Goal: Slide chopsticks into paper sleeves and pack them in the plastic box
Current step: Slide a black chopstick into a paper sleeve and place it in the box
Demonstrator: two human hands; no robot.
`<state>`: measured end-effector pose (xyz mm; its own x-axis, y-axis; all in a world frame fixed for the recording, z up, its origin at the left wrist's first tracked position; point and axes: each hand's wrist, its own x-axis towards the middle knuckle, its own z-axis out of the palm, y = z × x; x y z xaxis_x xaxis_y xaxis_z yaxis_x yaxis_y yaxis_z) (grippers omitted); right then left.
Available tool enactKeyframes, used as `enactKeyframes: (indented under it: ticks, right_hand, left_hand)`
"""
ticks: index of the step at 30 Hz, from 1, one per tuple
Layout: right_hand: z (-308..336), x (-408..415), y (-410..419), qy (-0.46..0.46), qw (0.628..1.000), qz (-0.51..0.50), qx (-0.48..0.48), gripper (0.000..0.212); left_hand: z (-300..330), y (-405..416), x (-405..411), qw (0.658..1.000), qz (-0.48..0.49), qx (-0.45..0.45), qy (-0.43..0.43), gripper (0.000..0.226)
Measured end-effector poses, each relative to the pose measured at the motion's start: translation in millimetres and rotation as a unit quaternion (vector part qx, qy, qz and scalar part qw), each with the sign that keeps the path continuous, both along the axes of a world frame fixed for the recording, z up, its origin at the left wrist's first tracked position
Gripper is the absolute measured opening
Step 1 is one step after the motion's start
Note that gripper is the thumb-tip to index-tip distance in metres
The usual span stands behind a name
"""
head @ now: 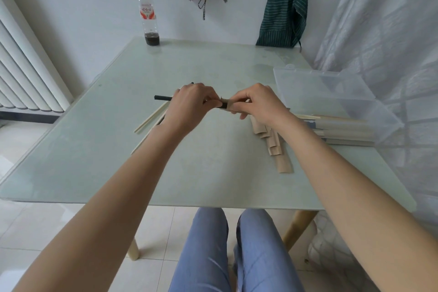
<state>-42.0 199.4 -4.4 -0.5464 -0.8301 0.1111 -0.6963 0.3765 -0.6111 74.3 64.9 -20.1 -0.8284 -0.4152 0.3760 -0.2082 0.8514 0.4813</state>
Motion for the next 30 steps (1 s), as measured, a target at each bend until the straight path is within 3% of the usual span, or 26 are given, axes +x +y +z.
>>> enactKeyframes:
  ticks: [4,11,17,23,30]
  right_hand:
    - [1,-10,9,0.029,0.999,-0.027,0.01,0.011]
    - [-1,-6,4,0.024,0.999,-0.031,-0.017,0.013]
    - [1,-12,16,0.016,0.998,-0.053,-0.036,0.012]
    - [12,-19,33,0.066,0.994,-0.061,-0.06,0.017]
    - [19,-54,78,0.119,0.987,-0.101,-0.036,0.02]
  left_hand:
    - [-2,-9,5,0.998,0.06,0.003,0.001,0.014]
    - [2,7,-6,1.0,0.011,0.013,0.016,0.015]
    - [2,0,2,0.998,0.063,-0.023,-0.011,0.018]
    - [14,13,-9,0.999,-0.007,0.034,0.018,0.016]
    - [21,59,-56,0.997,-0.07,0.026,0.001,0.022]
